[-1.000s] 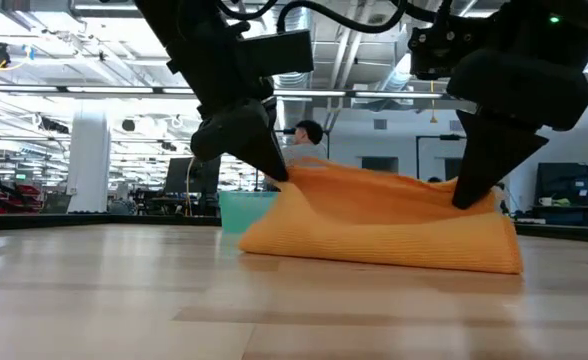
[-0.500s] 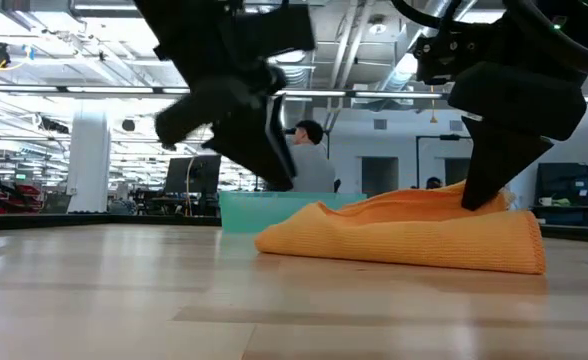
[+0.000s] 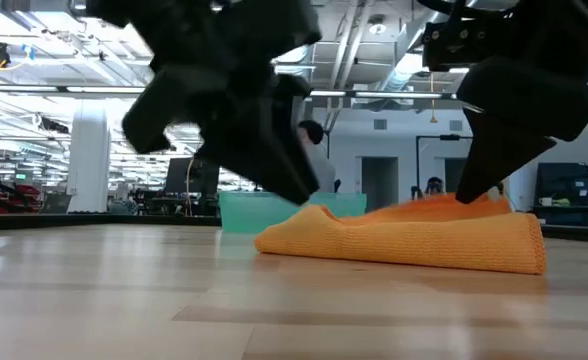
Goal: Roll microfiber towels into tight, uniform cylinder then place into a basket
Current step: Roll the yellow microfiber cloth
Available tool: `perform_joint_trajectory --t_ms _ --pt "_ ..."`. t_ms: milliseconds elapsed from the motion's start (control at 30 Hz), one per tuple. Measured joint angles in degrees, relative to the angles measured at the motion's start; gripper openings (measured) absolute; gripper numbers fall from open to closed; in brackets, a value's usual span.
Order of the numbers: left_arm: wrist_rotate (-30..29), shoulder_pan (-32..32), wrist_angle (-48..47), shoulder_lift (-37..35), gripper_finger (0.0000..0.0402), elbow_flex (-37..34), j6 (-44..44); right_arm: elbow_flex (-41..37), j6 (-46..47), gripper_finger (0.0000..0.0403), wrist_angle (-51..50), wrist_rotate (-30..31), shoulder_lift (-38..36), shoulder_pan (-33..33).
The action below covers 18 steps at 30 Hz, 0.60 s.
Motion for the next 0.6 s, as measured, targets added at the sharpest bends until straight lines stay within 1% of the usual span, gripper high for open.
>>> perform_joint_trajectory --t_ms 133,267,367,433,533,600 --pt "0.2 0.8 4.9 0.0 0.0126 -4.0 1.8 0.0 0.1 0.0161 -0.9 0.0 -0.2 -0.4" --pt "0.5 2.2 8.3 0.0 0.0126 -5.3 1.6 0.8 0.1 0.0164 -2.5 -0.1 -0.2 -0.4" --pt "4.1 3.5 8.4 0.0 0.0126 -5.4 1.1 2.2 -0.2 0.0156 -2.6 -0.1 -0.3 0.0" --pt "6.7 4.3 9.1 0.0 0.0125 -5.4 0.2 2.7 -1.3 0.015 -0.9 0.0 -0.3 0.5" --pt "11.2 5.6 8.9 0.0 0.0125 -5.4 -1.0 2.2 -3.9 0.0141 5.6 -0.1 -0.3 1.5" --pt "13.2 6.3 7.9 0.0 0.0125 -5.4 -1.7 1.0 -5.9 0.0136 10.3 -0.3 -0.3 1.9"
